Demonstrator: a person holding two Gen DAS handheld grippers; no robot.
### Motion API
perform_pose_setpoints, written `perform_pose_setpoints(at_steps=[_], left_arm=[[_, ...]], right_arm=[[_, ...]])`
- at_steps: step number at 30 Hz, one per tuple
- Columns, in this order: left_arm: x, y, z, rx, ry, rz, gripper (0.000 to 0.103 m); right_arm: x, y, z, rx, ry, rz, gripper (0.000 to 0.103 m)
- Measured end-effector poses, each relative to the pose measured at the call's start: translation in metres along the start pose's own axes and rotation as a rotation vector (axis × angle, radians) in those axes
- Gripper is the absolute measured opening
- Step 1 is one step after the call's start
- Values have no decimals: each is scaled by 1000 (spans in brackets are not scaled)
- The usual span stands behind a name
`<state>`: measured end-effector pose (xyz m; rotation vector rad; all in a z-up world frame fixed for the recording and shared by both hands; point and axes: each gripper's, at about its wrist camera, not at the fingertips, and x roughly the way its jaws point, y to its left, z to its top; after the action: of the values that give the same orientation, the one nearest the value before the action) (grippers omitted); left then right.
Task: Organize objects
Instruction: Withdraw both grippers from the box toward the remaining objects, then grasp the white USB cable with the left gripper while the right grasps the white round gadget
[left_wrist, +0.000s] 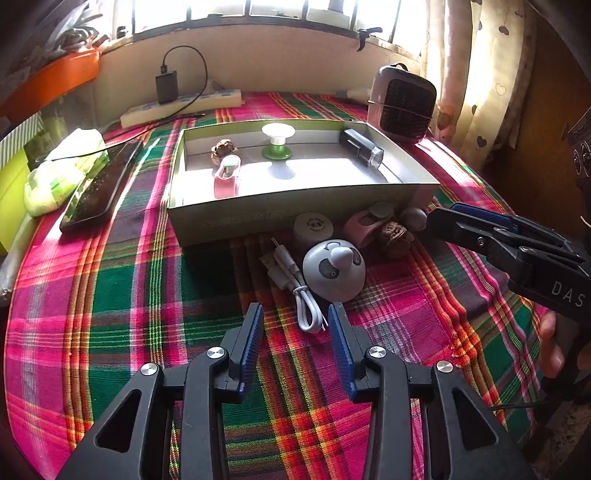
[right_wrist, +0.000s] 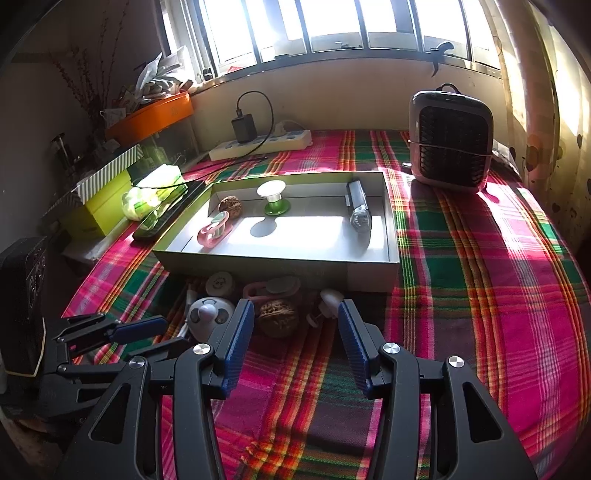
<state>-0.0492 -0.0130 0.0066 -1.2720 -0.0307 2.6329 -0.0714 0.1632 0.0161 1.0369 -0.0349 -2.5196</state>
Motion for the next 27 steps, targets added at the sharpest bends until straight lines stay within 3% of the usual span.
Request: perform_pose_setpoints(at_steps=[13,27], left_arm=[[2,27,6,-43,-16,57,35],[21,15,24,89,-8,53,35]], right_arm=[[13,19,-7,-53,47,32,49],[16,21,-7,-51,58,28,49]])
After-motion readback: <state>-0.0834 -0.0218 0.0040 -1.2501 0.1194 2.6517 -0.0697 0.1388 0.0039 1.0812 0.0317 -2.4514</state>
